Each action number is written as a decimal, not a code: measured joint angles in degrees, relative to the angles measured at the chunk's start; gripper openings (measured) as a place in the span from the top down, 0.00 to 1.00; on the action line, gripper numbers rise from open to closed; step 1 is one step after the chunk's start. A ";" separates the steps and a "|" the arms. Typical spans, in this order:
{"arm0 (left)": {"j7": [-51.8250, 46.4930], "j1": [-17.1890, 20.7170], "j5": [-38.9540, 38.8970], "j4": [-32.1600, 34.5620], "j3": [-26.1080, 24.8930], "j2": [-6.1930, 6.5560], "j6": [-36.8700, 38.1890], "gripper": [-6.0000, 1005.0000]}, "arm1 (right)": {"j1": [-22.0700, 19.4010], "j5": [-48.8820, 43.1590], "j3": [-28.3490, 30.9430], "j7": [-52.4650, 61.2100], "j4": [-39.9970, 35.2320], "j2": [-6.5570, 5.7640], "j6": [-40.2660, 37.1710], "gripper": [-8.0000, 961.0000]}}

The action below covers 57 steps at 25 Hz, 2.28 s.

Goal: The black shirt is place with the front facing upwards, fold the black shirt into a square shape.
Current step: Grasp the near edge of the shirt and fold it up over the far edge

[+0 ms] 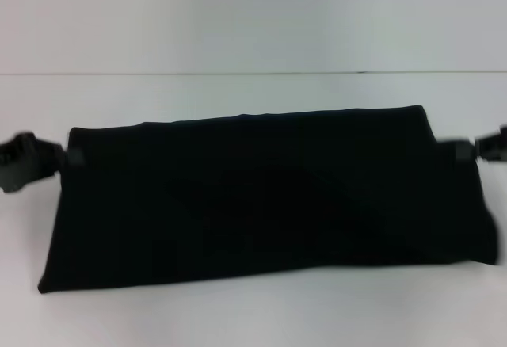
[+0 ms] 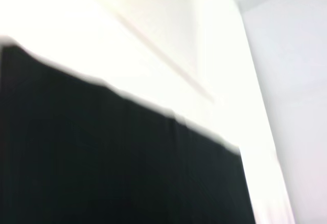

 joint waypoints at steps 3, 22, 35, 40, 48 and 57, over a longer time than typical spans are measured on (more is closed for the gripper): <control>0.53 0.40 -2.19 -0.51 -1.90 -0.96 -4.24 0.96 | 0.05 4.21 -0.09 0.22 1.14 1.26 6.60 0.94; 9.91 -4.49 -7.37 -2.82 -0.75 -7.33 -26.07 0.96 | 5.27 8.83 -1.28 -7.26 3.27 7.97 32.28 0.94; 16.76 -7.39 -7.56 -2.86 -0.83 -12.70 -37.22 0.96 | 7.50 8.94 -7.21 -12.01 4.93 14.05 53.53 0.94; 17.80 -8.10 -9.04 -2.84 -0.80 -14.54 -41.66 0.96 | 8.45 13.61 -7.32 -17.98 8.16 14.42 59.09 0.94; 22.99 -7.62 -16.53 -3.80 -1.14 -16.30 -44.37 0.95 | 8.35 24.85 -7.35 -30.78 10.80 14.46 59.71 0.80; 25.00 -6.36 -20.93 -6.48 -1.21 -15.22 -45.76 0.62 | 6.21 27.25 -6.61 -30.06 10.50 14.21 57.40 0.56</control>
